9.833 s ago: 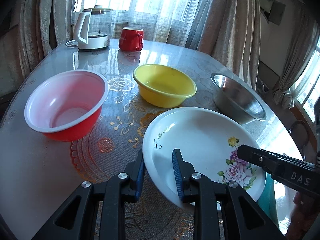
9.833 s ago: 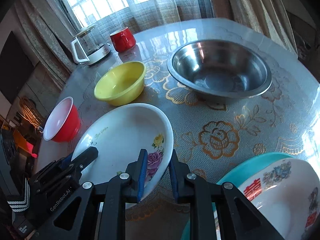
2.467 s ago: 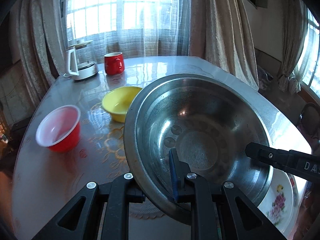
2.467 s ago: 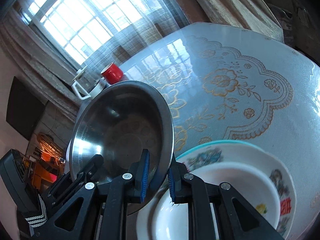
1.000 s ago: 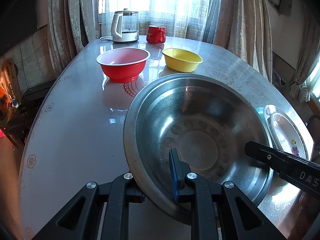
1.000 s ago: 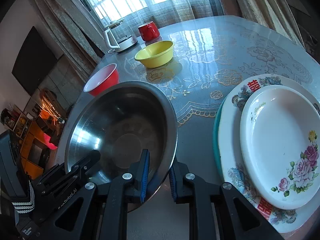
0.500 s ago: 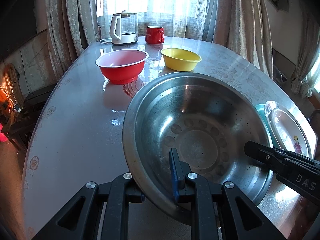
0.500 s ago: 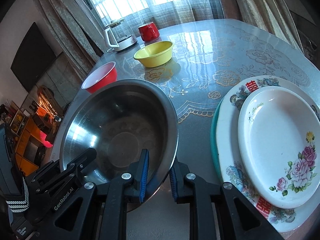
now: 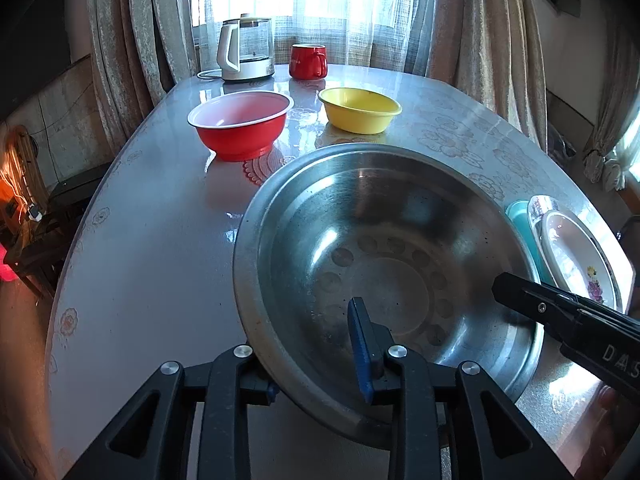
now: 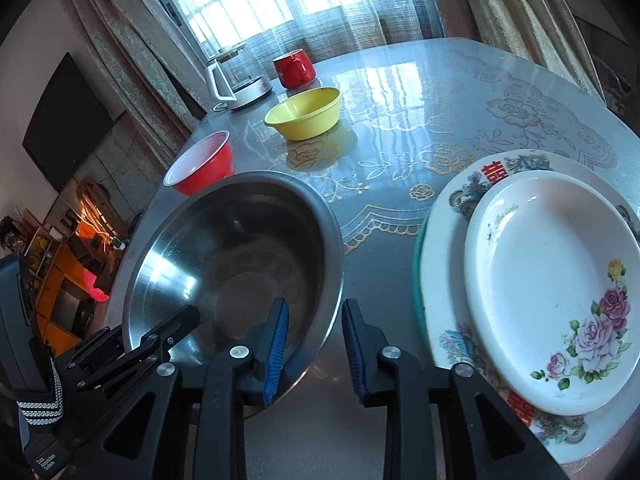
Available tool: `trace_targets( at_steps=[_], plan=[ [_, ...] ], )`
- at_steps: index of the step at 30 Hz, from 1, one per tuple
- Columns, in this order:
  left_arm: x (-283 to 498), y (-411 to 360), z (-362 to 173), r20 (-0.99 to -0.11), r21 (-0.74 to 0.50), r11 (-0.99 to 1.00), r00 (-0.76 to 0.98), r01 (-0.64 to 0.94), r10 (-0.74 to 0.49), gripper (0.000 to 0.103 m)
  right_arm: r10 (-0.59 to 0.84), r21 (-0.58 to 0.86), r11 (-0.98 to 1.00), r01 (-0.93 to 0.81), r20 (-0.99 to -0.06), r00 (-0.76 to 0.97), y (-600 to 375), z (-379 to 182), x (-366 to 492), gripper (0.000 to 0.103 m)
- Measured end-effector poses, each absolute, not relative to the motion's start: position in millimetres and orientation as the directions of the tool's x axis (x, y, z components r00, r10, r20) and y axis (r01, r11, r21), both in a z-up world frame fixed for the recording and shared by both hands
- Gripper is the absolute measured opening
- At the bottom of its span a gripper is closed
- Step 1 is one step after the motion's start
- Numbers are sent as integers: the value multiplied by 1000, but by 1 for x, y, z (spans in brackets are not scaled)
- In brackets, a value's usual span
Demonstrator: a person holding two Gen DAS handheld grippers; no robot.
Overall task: Organize plates and bowls
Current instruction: 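Lower the steel bowl onto the table and open both grippers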
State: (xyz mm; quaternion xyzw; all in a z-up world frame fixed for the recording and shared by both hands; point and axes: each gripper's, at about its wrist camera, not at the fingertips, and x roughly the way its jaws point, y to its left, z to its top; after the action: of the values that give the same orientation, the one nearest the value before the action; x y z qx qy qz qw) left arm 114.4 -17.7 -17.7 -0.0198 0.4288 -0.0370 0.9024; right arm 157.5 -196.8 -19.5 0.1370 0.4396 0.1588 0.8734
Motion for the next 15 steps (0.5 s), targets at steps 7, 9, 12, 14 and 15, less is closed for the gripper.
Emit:
trace_targets(
  at_steps=[7, 9, 12, 14, 15],
  plan=[
    [111, -20, -16, -769, -57, 996, 633, 66, -86, 42, 407, 399, 906, -145, -718, 566, -202, -18, 156, 29],
    [111, -20, -15, -770, -65, 995, 631, 71, -95, 42, 400, 390, 909, -147, -720, 567, -200, -18, 155, 29],
    [110, -22, -13, -771, -70, 994, 629, 79, -105, 43, 403, 387, 909, -154, -722, 563, -199, -18, 154, 29],
    [109, -25, -14, -772, -67, 994, 626, 90, -108, 43, 419, 404, 901, -157, -718, 556, -199, -18, 153, 29],
    [108, -27, -14, -771, -66, 993, 627, 97, -113, 43, 428, 412, 897, -160, -717, 550, -198, -18, 152, 29]
  ],
)
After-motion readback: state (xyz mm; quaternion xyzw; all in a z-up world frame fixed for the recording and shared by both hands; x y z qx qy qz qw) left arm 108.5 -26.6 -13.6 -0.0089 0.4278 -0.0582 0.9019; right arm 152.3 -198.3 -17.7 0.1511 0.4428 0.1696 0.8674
